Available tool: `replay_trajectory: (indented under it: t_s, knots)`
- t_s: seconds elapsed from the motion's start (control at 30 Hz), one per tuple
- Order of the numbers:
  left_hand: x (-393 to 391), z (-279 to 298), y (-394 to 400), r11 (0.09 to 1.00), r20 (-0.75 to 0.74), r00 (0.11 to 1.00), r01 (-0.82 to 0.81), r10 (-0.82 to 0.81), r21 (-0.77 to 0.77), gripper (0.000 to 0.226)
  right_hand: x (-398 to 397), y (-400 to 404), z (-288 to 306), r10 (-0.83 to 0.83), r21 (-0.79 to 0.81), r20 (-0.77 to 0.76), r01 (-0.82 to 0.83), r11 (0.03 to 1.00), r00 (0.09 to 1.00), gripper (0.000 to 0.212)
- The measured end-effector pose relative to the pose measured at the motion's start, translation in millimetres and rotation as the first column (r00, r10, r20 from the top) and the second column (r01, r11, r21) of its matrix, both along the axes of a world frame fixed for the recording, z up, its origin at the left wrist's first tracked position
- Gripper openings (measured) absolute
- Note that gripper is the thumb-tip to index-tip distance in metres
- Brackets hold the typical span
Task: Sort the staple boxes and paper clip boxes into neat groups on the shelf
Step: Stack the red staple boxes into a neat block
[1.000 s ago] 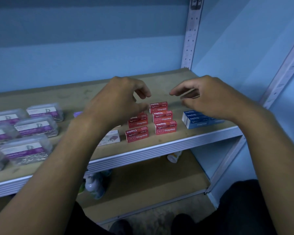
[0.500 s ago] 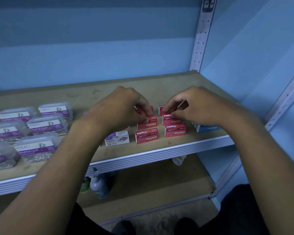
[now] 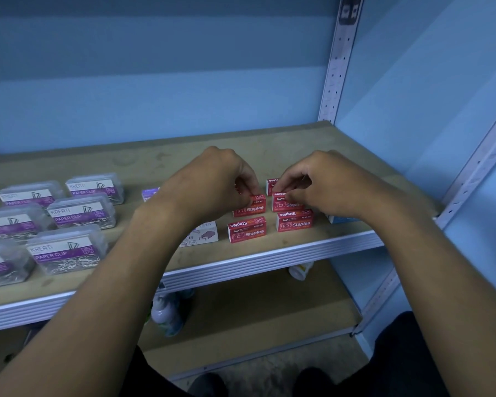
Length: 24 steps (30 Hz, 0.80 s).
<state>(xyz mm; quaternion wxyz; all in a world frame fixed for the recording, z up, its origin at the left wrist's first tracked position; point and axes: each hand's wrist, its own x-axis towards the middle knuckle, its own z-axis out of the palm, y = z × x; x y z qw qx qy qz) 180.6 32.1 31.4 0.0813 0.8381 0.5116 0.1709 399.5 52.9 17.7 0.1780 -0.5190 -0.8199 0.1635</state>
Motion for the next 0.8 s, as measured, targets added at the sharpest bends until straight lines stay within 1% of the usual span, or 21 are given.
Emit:
replay_trajectory:
  t_s: [0.17, 0.33, 0.63, 0.8]
  knots:
    - [0.9, 5.9, -4.2, 0.999, 0.032, 0.999, -0.004, 0.003, 0.046, 0.018, -0.5, -4.7, 3.4, 0.003, 0.022, -0.024, -0.003, 1.0, 1.0, 0.019]
    - [0.6, 12.1, -9.9, 0.999, 0.041, 0.999, 0.001, -0.003, 0.045, 0.019, 2.0, -9.5, 7.5, 0.008, 0.048, -0.05, -0.005, 0.999, 0.999, 0.017]
    - [-0.8, 16.2, -17.4, 0.999, 0.046, 0.999, 0.01, -0.012, 0.042, 0.02, 5.3, -17.0, 11.8, 0.015, 0.081, -0.035, -0.012, 0.997, 0.999, 0.017]
    - [2.5, 14.2, -20.1, 0.998, 0.023, 0.999, 0.04, -0.041, 0.048, 0.02, 3.4, -23.5, 11.5, 0.037, 0.057, -0.015, -0.036, 0.998, 0.999, 0.016]
